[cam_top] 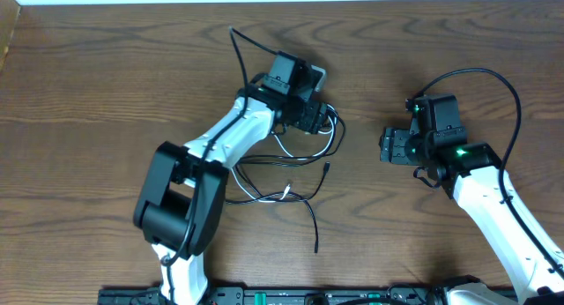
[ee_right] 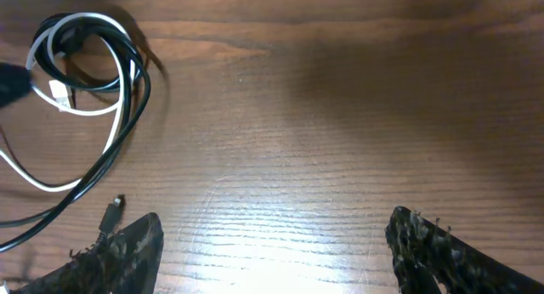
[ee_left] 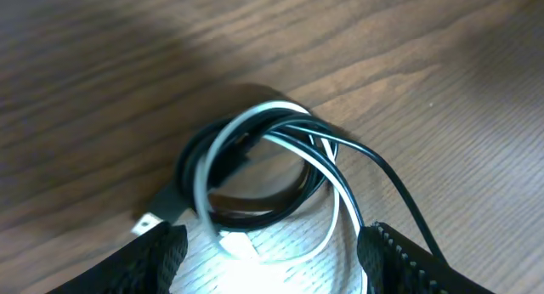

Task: Untangle cables

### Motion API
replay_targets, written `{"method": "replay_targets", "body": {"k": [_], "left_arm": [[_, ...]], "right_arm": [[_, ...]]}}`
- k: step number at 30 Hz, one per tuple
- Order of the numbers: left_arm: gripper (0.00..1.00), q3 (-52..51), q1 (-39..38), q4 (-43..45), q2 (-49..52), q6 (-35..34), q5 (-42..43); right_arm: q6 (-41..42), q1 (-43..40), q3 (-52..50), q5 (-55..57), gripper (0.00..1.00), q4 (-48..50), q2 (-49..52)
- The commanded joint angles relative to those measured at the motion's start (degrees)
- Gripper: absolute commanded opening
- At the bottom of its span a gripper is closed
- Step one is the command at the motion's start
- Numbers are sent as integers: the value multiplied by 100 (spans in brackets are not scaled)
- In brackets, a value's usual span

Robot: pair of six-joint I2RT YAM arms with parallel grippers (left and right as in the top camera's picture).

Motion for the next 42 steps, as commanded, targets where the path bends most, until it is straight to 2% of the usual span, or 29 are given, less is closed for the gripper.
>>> {"method": "replay_targets", "body": {"k": [1, 6, 9, 13, 18, 23, 26, 29, 31, 33, 37, 42], "left_arm": [[69, 118, -76, 48, 260, 28, -131], [68, 116, -170, 66, 435, 11, -444], [61, 96, -264, 61, 468, -151, -439], [40, 42, -468, -22, 472, -223, -466], [8, 42, -501, -199, 201, -225, -479], [8, 42, -529, -562, -470, -442, -426], [8, 42, -557, -918, -907, -529, 214], [8, 42, -588, -1130, -1099, -531, 656], [8, 42, -638, -1349, -1200, -525, 997], [8, 42, -682, -1464, -1259, -505, 1211], [8, 42, -745, -1624, -1497, -417, 1384], [8, 42, -750, -1729, -2116, -420, 1384]], "right_arm": [[-2, -57, 7, -83, 80, -35, -2], [-2, -57, 7, -83, 80, -79, -2], [-2, -57, 7, -83, 80, -79, -2], [-2, -57, 7, -83, 80, -79, -2], [-2, -57, 7, -83, 80, -85, -2], [-7, -57, 7, -264, 83, -83, -2], [-15, -46, 7, -581, 82, -79, -2], [-415, -46, 7, -1314, 75, -26, -2], [-1239, -42, 7, -2365, 74, 92, -2], [-1659, -42, 7, -2721, 74, 105, -2], [-2236, -42, 7, -2771, 73, 164, -2], [-2256, -42, 7, -2758, 65, 262, -2]]}}
